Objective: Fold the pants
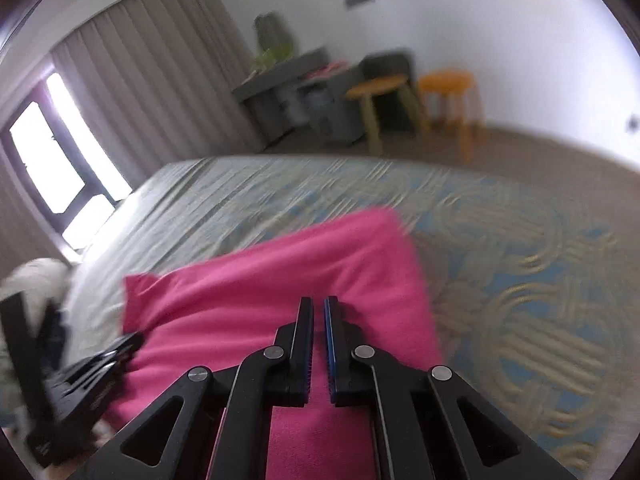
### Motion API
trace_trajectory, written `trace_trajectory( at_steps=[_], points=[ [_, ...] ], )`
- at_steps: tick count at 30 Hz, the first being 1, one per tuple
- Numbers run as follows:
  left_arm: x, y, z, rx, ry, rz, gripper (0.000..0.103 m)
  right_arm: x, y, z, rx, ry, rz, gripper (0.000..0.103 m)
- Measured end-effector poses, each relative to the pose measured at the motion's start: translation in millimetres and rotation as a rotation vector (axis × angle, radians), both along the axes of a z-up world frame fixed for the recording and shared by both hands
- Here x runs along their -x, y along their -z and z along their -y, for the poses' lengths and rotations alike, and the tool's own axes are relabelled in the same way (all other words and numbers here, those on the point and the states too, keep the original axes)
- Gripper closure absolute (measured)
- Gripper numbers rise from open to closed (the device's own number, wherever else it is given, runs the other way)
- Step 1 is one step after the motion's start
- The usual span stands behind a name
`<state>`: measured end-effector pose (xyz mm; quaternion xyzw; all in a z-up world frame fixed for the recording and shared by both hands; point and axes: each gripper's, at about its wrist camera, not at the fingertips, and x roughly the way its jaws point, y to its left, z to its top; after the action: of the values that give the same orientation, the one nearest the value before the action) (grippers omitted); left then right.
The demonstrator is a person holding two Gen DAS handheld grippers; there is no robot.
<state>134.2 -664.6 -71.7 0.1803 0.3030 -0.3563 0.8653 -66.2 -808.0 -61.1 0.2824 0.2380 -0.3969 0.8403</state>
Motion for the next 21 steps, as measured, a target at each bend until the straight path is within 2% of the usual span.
trace_trajectory(
  at_steps=[1,2,3,4,7,11,14,17,18,19,21],
  points=[
    [4.9,-1.5,-5.6,0.003,-0.001,0.007,0.018,7.0,-8.5,-9.2,0.07,0.065,-0.007,0.075],
    [10.7,-2.4,-13.3,0.001,0.007,0.0,0.005,12.7,-16.6,-20.2,0.136,0.108,-0.005,0.065],
    [14.3,-3.1,-20.0,0.0,0.013,-0.002,0.006,15.0,-21.6,-28.8,0.173,0.122,-0.011,0.046],
    [20.5,-4.7,-32.7,0.011,0.014,-0.002,0.006,13.7,-23.7,-36.0,0.18,0.109,-0.028,0.037],
    [28.9,-12.3,-63.1,0.069,0.013,-0.033,0.006,10.0,-19.9,-54.3,0.109,0.011,-0.059,0.036],
    [47.7,-18.4,-98.7,0.137,0.043,-0.052,0.006,28.6,-43.3,-94.8,0.226,0.042,-0.023,0.036],
    [58.9,-16.2,-120.5,0.166,0.079,-0.082,0.006,30.3,-37.6,-124.2,0.201,-0.042,-0.042,0.035],
    [63.3,-12.3,-137.1,0.181,0.106,-0.114,0.006,37.2,-32.9,-148.7,0.188,-0.071,-0.043,0.035],
    [64.5,-12.1,-142.2,0.186,0.107,-0.119,0.006,41.5,-28.2,-158.5,0.187,-0.068,-0.05,0.032],
    [66.7,-12.4,-148.4,0.199,0.105,-0.118,0.006,43.9,-21.0,-164.9,0.176,-0.072,-0.062,0.022],
    [68.8,-13.5,-158.6,0.221,0.107,-0.119,0.006,43.4,-7.5,-178.6,0.166,-0.078,-0.093,0.02]
  ],
)
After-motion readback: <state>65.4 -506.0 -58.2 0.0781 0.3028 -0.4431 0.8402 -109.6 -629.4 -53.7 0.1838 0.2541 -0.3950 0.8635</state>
